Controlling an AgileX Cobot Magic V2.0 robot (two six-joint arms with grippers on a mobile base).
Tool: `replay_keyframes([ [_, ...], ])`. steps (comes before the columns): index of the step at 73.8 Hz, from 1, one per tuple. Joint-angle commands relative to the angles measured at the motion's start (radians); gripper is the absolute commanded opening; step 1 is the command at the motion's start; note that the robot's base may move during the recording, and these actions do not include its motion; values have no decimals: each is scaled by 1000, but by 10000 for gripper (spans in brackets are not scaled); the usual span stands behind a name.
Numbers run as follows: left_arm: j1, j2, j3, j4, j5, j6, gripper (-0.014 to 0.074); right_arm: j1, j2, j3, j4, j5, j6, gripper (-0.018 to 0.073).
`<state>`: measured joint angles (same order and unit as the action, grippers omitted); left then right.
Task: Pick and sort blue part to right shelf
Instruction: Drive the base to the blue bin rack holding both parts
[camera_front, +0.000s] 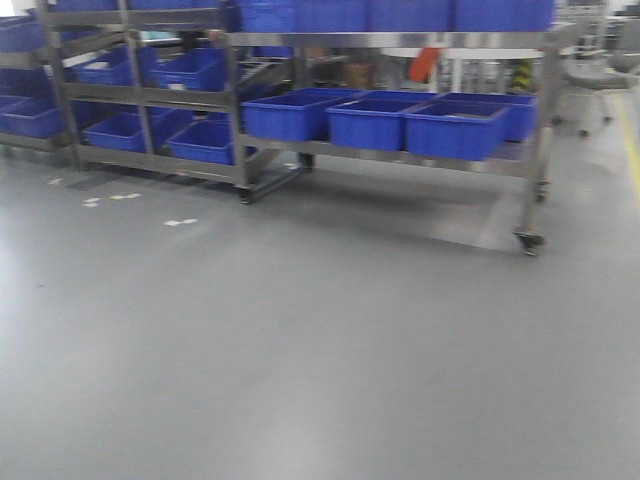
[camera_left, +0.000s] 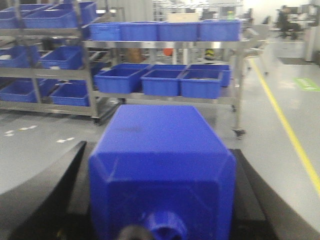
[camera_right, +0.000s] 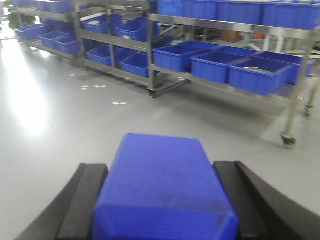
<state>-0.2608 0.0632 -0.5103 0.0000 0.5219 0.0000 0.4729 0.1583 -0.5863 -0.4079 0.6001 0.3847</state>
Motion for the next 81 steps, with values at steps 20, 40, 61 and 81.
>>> replay_keyframes([
  [20, -7, 14, -26, 0, -88, -6, 303, 0, 15, -31, -29, -90, -2, 281],
  [40, -7, 14, -26, 0, -88, -6, 303, 0, 15, -31, -29, -90, -2, 281],
  [61, -7, 14, -26, 0, -88, -6, 303, 0, 15, -31, -29, -91, -2, 281],
  [81, -7, 14, -26, 0, -88, -6, 303, 0, 15, -31, -29, -90, -2, 281],
])
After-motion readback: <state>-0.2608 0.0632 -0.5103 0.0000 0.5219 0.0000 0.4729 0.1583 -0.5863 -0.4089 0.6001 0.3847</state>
